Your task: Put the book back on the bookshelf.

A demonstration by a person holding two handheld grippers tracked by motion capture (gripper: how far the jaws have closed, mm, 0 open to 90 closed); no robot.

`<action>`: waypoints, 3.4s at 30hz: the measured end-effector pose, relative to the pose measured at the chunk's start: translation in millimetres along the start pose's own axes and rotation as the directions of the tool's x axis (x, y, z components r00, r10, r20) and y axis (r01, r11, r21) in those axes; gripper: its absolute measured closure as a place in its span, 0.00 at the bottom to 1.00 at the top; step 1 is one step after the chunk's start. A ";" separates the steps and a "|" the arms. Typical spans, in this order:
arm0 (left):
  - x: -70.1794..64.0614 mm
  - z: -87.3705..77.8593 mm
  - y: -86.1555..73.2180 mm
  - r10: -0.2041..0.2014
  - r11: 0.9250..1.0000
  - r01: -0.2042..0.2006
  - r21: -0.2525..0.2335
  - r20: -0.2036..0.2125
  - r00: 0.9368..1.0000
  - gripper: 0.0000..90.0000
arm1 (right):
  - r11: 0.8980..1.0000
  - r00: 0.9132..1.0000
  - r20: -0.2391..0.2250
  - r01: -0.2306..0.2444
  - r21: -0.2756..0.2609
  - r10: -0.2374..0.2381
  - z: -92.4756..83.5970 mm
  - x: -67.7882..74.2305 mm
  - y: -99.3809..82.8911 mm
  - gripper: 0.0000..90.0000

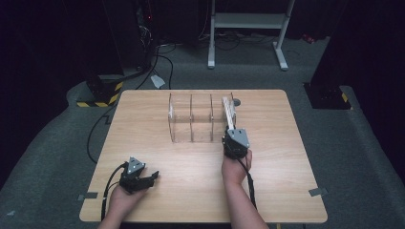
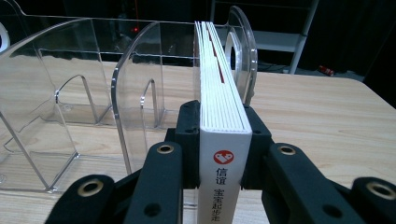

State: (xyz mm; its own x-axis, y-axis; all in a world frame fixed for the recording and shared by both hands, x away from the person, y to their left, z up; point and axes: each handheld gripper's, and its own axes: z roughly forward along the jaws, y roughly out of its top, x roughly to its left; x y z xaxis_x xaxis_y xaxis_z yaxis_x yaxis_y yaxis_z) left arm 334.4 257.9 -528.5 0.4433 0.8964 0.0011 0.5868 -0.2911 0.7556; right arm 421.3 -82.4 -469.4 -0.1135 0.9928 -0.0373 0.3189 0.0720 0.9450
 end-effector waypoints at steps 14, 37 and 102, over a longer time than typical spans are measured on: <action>0.1 0.1 0.0 0.001 1.000 -0.001 -0.001 0.000 1.000 0.36 | 0.999 0.998 -0.046 -0.032 0.027 0.034 -4.7 -5.2 -4.2 0.71; 0.0 -0.2 -0.3 0.002 1.000 -0.002 -0.002 0.000 1.000 0.36 | 0.992 0.984 -0.155 -0.069 0.102 0.085 -20.8 -22.9 -25.2 0.81; -0.4 -1.0 -0.7 0.007 1.000 -0.007 0.001 -0.004 1.000 0.36 | 0.996 0.971 -0.237 0.017 0.085 0.003 -20.8 -26.7 -22.9 0.38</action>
State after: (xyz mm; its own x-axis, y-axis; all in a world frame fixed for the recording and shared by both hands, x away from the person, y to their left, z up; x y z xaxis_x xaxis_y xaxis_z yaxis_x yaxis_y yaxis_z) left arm 333.1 258.1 -528.4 0.4447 0.8956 0.0087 0.5844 -0.2976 0.7549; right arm 397.4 -112.6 -483.3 -0.3323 0.9422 0.0440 0.3960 0.0970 0.9131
